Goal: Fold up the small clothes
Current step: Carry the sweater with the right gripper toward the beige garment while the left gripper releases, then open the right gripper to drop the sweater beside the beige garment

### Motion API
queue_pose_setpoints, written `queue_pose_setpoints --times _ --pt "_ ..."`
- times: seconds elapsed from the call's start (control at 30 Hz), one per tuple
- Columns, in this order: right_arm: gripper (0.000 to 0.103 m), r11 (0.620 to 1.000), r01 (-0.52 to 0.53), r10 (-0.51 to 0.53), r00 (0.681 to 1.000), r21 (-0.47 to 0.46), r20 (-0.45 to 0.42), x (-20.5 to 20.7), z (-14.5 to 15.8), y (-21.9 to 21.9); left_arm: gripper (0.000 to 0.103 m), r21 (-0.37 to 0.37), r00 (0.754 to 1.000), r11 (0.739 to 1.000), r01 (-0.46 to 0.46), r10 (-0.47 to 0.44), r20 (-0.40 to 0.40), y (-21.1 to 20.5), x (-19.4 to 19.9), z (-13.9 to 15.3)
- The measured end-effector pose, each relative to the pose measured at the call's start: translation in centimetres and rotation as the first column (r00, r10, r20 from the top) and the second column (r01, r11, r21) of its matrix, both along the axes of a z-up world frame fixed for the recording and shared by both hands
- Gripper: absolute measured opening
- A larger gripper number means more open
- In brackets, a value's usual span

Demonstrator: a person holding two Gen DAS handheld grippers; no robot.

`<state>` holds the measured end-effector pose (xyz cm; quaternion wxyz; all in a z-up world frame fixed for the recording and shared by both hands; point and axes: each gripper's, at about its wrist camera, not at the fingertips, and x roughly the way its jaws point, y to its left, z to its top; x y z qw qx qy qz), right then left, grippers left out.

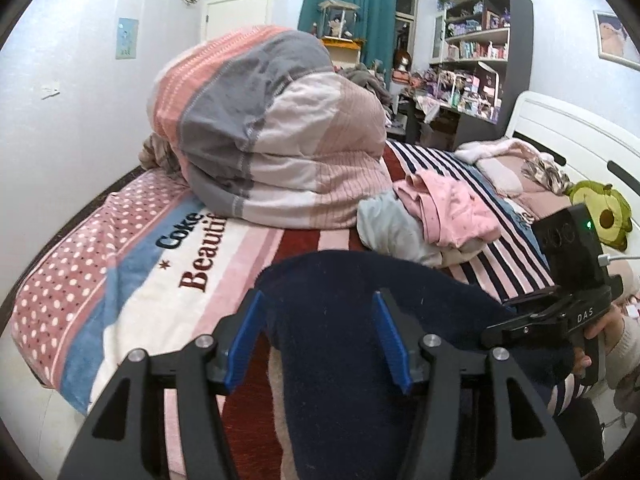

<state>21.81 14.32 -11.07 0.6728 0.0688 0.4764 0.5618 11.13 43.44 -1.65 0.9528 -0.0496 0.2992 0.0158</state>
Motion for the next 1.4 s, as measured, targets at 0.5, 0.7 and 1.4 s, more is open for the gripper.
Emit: queue_pose_setpoints --times 0.5,0.7,1.4 --pt "0.053 0.998 0.065 -0.067 0.996 0.027 0.063 -0.9 3.0 -4.4 0.058 -0.008 0.998 0.999 -0.049 0.049 0.044 -3.8 -3.0 2.6" --pt "0.053 0.997 0.075 -0.077 0.995 0.031 0.066 -2.8 2.4 -7.0 0.061 -0.062 0.992 0.993 -0.104 0.108 0.065 -6.4 -4.4 2.2" --pt "0.077 0.897 0.437 -0.331 0.762 -0.066 0.556 -11.6 3.6 -22.9 0.093 0.081 0.958 0.984 -0.161 0.136 0.252 -29.1 -6.8 2.5"
